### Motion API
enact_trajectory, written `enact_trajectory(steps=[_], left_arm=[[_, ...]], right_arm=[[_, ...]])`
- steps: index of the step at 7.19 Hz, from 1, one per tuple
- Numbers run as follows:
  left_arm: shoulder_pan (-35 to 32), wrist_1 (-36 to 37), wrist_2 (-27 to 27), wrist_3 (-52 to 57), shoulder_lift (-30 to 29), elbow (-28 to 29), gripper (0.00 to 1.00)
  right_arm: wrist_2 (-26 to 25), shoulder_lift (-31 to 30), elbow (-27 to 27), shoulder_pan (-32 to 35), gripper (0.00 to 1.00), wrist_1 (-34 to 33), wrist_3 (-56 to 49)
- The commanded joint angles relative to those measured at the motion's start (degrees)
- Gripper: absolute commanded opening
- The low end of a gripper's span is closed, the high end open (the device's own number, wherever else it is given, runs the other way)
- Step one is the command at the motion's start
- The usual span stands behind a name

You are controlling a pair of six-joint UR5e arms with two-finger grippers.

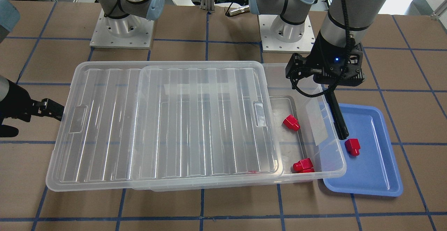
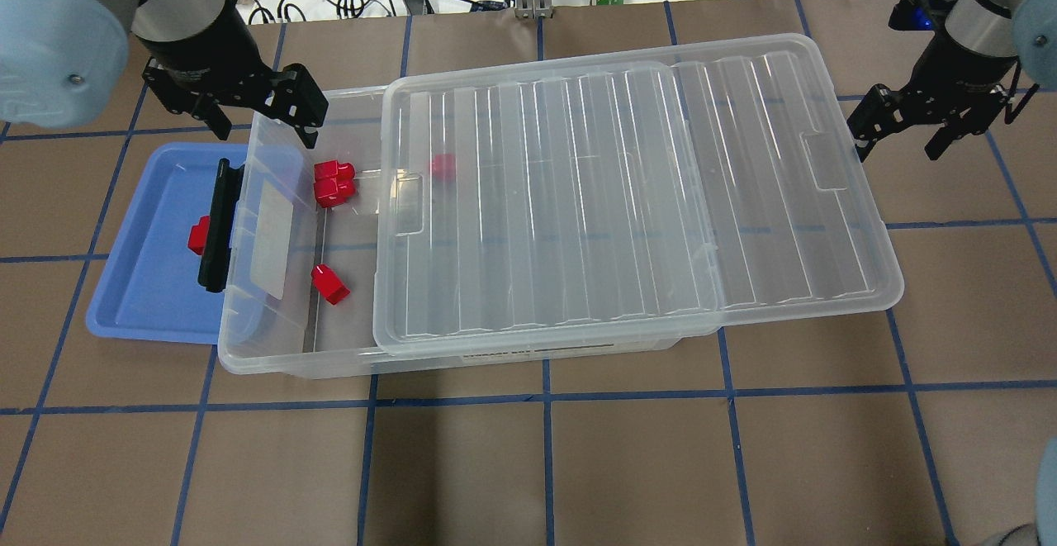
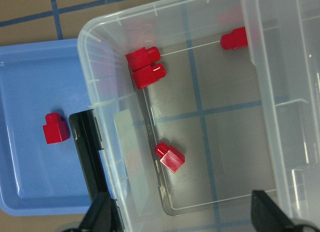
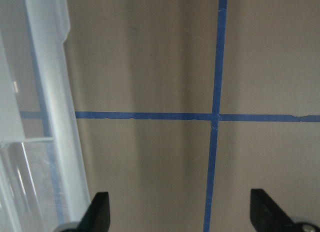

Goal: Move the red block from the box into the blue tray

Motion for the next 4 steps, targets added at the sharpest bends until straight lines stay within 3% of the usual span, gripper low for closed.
enact_trajectory(steps=[1,4], left_arm=[[-0.9,-0.9,0.0,-2.3,1.1,-0.7,1.0],[-0.4,-0.9,0.4,-2.2,1.9,-0.1,1.0]], right_arm=[[0.1,0.1,0.0,2.4,1.0,0.0,4.0],[0.6,0.1,0.0,4.4,1.0,0.0,8.0]])
